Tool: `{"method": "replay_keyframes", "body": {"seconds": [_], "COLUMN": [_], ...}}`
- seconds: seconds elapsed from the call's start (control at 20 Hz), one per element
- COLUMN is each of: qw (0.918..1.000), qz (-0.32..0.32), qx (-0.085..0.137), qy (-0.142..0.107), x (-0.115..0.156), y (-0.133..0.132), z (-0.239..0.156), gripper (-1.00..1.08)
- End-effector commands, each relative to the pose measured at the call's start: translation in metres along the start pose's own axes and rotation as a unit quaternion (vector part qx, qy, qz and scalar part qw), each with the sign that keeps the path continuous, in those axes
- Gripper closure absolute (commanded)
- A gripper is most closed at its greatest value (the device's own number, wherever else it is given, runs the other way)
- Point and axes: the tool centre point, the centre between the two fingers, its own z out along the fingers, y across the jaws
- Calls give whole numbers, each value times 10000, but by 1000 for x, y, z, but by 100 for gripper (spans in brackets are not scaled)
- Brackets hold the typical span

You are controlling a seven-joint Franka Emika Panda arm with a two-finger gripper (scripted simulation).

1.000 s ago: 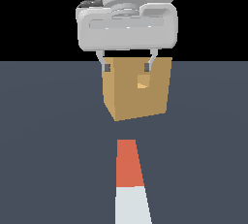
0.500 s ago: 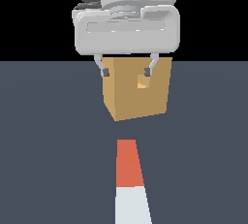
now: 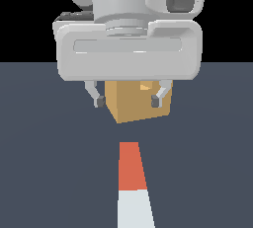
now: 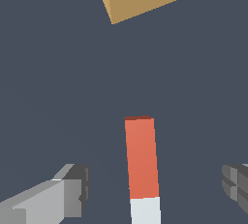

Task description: Insert the peg into the horizontal hole in a box.

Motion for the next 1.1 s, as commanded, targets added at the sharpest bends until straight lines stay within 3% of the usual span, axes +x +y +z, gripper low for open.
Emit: {"method": "replay_keyframes", "body": {"seconds": [0.0, 0.5, 0.75, 1.05], "qw": [10000, 9996, 9994, 9994], "qz": [-66, -283, -330, -329], "qx": [16, 61, 70, 75], "qy": [-16, -62, -72, -74], "x": [-26, -109, -127, -130], "y": [0, 6, 9, 9], "z": [13, 52, 61, 62], "gripper": [-92, -92, -92, -92]}}
